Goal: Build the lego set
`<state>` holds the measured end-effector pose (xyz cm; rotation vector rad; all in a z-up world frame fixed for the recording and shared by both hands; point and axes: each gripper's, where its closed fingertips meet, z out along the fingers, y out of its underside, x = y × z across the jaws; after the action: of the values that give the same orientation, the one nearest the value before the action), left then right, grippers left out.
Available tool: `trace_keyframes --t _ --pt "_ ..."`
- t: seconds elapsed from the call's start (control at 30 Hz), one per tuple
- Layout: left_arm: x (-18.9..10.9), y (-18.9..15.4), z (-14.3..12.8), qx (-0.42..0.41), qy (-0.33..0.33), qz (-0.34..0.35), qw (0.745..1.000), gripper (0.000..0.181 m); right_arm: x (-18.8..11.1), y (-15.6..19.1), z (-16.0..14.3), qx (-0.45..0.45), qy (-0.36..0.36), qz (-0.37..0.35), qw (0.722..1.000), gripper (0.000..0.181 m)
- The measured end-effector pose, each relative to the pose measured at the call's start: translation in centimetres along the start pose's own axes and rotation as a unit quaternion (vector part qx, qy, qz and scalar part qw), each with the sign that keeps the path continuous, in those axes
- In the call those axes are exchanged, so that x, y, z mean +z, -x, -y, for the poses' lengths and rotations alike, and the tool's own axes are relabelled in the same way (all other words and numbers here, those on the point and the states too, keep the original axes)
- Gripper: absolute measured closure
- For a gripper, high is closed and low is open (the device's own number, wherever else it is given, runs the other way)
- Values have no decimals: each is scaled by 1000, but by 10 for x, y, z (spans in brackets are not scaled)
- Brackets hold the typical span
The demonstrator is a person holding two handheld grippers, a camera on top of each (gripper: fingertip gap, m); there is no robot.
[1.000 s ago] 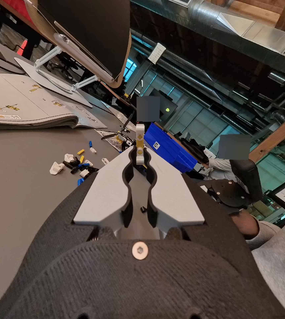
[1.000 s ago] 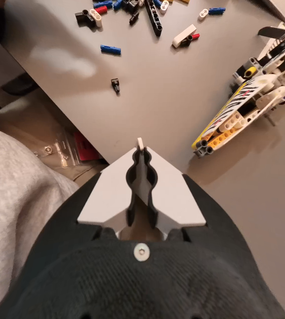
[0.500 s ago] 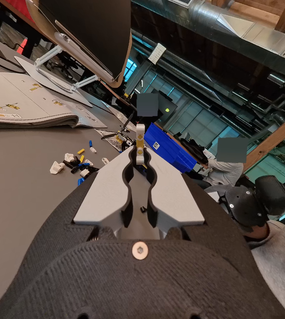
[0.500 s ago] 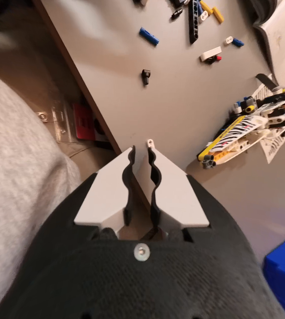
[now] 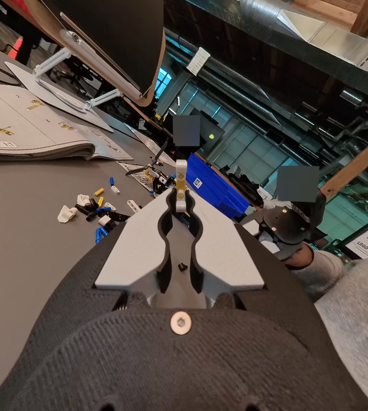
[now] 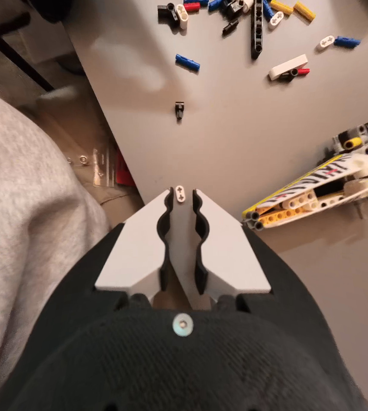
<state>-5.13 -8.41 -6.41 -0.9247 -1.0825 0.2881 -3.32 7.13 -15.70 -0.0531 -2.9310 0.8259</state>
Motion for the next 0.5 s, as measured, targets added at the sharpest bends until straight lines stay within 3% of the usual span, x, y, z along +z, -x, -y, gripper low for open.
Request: trace_keyframes --t 0.13,0.5 --pt "3 -2 -8 -23 30 -20 999 177 7 -1 -1 -2 23 21 1000 173" --pt "2 -6 -6 -47 28 -53 997 177 10 3 -6 19 27 68 997 175"
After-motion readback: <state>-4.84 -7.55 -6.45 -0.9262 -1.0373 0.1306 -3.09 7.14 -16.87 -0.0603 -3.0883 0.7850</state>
